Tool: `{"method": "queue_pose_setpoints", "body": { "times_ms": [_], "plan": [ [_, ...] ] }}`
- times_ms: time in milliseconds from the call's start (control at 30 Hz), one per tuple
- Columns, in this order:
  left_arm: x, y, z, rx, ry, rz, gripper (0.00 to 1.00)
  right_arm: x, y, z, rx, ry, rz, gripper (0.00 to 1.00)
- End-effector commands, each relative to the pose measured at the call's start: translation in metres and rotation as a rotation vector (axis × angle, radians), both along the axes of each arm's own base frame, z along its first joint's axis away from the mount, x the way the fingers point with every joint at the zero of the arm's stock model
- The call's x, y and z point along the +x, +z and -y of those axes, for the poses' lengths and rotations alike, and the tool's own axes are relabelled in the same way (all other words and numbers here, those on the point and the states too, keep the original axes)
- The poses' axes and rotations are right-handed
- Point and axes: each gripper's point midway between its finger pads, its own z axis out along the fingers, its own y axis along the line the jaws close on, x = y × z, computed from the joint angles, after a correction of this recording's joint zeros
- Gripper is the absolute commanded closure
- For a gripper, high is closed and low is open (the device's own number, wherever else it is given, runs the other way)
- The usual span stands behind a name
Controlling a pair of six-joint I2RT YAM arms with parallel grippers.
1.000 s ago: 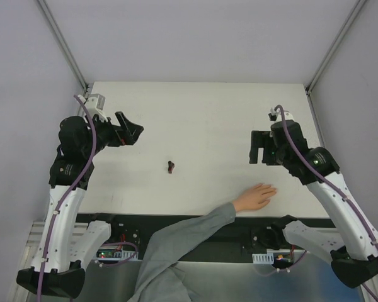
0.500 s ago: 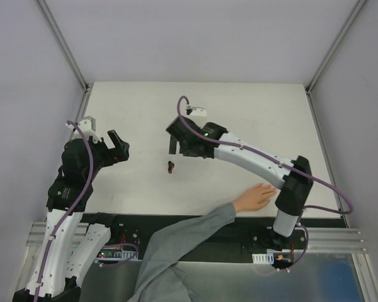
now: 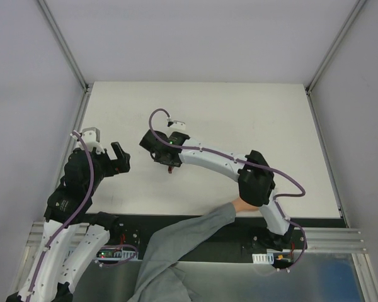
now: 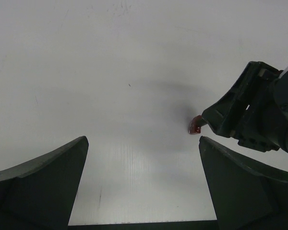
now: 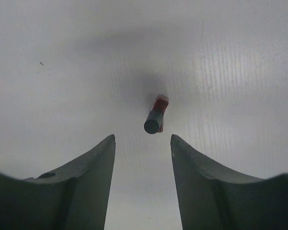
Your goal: Paint the nails
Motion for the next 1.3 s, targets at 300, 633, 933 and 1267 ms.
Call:
{"method": "queue_pose_setpoints", "body": {
  "times_ms": [300, 633, 933, 1267],
  "plan": [
    [-0.003, -0.011, -0.006, 0.047, 0.013, -0.002, 0.01, 0.004, -0.027, -0.01, -0.05, -0.025, -0.012, 0.55],
    [-0.003, -0.012, -0.004, 0.047, 0.006, -0.004, 0.01, 0.013, -0.034, -0.005, -0.118, -0.002, 0.029, 0.59],
    [-0.003, -0.013, 0.0, 0.043, -0.013, -0.011, 0.01, 0.023, -0.038, 0.001, -0.179, 0.017, 0.058, 0.65],
    [-0.004, -0.014, 0.007, 0.019, -0.04, -0.023, 0.01, 0.024, -0.011, 0.021, -0.211, 0.049, 0.07, 0.99]
  ]
}}
